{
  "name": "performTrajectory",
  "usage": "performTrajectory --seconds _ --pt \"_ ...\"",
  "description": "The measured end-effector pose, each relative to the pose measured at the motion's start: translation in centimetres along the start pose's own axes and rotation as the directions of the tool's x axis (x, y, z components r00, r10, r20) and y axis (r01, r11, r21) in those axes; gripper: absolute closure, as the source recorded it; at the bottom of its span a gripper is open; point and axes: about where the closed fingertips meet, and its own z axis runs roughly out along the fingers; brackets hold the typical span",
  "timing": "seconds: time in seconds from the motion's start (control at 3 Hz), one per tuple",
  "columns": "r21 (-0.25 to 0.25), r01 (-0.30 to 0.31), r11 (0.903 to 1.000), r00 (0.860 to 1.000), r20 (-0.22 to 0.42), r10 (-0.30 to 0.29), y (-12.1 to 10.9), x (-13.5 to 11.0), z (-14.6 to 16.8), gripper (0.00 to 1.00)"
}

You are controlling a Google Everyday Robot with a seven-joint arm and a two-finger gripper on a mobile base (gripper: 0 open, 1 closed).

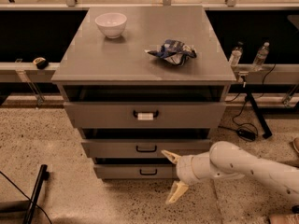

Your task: Open middle drawer

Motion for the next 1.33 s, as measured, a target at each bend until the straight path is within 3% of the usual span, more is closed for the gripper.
performTrajectory --seconds 0.33,0.67,1.0,1.33 --pt "0.049 0.032 0.9983 0.999 -0.018 -0.031 -1.1 1.4 4.0 0.0" --pt "0.048 0.032 0.9983 0.999 -0.018 -0.031 -1.1 1.4 4.1 0.0" --pt "-0.027 0.04 0.9988 0.998 -0.039 -0.041 -2.0 1.7 4.9 0.0" --pt "-0.188 0.037 0.9815 0.995 -0.08 -0.053 -4.4 2.3 7.7 0.0"
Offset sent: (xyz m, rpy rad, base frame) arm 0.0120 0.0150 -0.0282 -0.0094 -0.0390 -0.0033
